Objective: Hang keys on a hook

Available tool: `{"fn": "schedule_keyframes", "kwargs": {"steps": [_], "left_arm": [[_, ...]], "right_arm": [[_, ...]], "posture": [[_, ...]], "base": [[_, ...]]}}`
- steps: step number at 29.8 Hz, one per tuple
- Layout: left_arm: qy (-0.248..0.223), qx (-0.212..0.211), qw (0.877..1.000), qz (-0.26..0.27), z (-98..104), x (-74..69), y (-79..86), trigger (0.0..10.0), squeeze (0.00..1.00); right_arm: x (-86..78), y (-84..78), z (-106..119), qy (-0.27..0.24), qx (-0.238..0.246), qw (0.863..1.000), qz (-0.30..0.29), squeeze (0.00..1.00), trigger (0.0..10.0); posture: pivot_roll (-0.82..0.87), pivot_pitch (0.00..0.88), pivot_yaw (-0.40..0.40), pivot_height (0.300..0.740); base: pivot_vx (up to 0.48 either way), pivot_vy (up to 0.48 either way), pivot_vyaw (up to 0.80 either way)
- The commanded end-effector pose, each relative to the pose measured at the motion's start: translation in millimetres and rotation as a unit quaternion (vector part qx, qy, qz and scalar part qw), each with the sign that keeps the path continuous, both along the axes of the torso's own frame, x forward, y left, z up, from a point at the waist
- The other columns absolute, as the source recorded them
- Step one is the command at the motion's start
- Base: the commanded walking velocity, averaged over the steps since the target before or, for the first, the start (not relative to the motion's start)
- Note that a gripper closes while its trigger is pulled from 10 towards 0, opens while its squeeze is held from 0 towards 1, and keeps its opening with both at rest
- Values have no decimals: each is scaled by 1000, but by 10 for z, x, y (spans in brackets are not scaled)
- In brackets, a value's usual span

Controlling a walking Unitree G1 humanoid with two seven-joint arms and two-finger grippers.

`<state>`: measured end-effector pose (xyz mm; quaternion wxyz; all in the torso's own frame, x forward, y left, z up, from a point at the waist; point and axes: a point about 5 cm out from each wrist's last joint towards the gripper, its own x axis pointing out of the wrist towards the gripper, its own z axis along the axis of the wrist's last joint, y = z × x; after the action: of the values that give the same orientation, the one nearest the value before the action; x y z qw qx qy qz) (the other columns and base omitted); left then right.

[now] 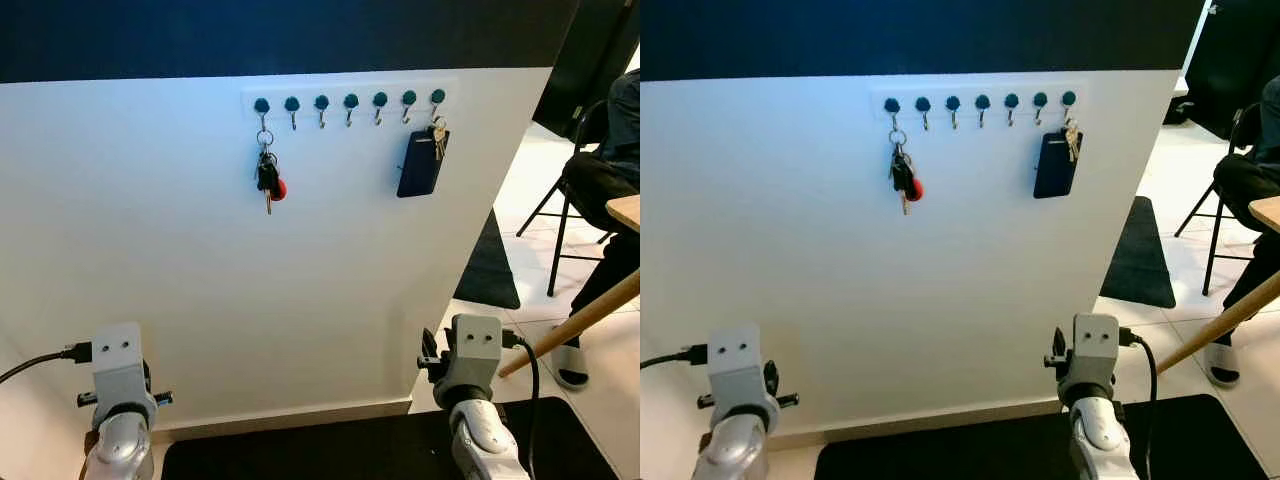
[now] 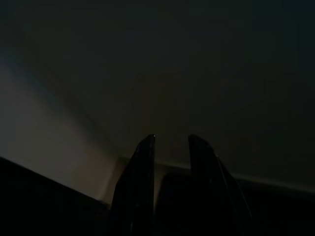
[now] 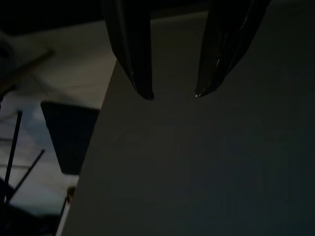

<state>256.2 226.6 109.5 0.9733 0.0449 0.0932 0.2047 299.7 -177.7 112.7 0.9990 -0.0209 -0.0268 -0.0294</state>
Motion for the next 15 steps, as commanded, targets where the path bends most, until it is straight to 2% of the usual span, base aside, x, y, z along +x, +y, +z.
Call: {"fn": "schedule_keyframes", "kwargs": {"steps": [1, 7, 9, 10, 12, 15], "left_arm": [[-6, 57, 998, -32, 19, -37, -28, 10000, 0], [-16, 101, 992, -72, -27, -52, -107, 10000, 0], [-10, 117, 988, -100, -162, -73, -205, 10000, 0], [-10, 117, 988, -100, -162, -73, -205, 10000, 0], [-3, 69, 994, -80, -254, -86, -203, 10000, 0], [2, 62, 995, -74, -285, -98, -178, 10000, 0]], "right_arm": [[-2, 2, -44, 3, -11, 1000, 18, 0, 10000], [-16, 31, -72, 1, -28, 999, 45, 0, 10000], [-90, 69, -189, 13, -40, 997, 64, 0, 10000], [-90, 69, -189, 13, -40, 997, 64, 0, 10000], [-177, 103, -291, 20, -31, 997, 75, 0, 10000], [-218, 125, -319, 21, -26, 996, 83, 0, 10000]], "posture": [[76, 106, 4, 740], [73, 100, 1, 740], [71, 97, 3, 740], [71, 97, 3, 740], [66, 100, 4, 740], [68, 102, 5, 740]], "base": [[0, 0, 0], [0, 0, 0], [0, 0, 0], [0, 0, 0], [0, 0, 0], [0, 0, 0]]}}
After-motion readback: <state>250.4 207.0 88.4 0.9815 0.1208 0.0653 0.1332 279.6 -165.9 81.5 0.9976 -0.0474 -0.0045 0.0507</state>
